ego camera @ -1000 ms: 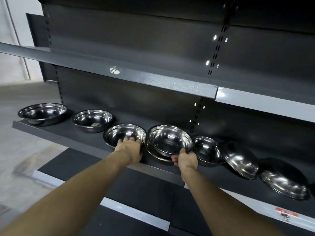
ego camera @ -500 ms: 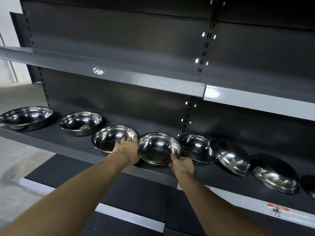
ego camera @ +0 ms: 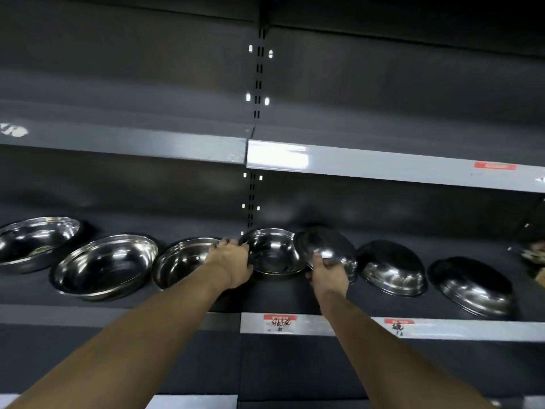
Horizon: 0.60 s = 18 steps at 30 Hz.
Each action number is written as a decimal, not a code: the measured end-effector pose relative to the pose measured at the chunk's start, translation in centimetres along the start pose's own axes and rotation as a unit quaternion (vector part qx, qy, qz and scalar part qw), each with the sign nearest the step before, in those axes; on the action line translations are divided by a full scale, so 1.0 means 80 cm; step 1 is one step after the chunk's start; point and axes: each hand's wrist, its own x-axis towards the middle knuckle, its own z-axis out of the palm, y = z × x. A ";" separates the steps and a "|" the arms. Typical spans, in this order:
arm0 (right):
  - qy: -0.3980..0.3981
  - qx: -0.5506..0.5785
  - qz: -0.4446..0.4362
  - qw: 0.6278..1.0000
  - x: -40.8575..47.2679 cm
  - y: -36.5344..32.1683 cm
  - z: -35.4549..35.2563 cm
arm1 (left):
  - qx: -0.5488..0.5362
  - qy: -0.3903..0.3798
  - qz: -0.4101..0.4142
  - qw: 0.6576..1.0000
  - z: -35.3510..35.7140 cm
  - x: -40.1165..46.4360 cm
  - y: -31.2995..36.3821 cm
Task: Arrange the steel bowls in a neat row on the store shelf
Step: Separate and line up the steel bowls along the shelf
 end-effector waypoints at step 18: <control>-0.040 0.035 0.129 0.990 0.127 0.049 -0.108 | -0.005 -0.010 0.054 0.998 0.013 0.101 0.170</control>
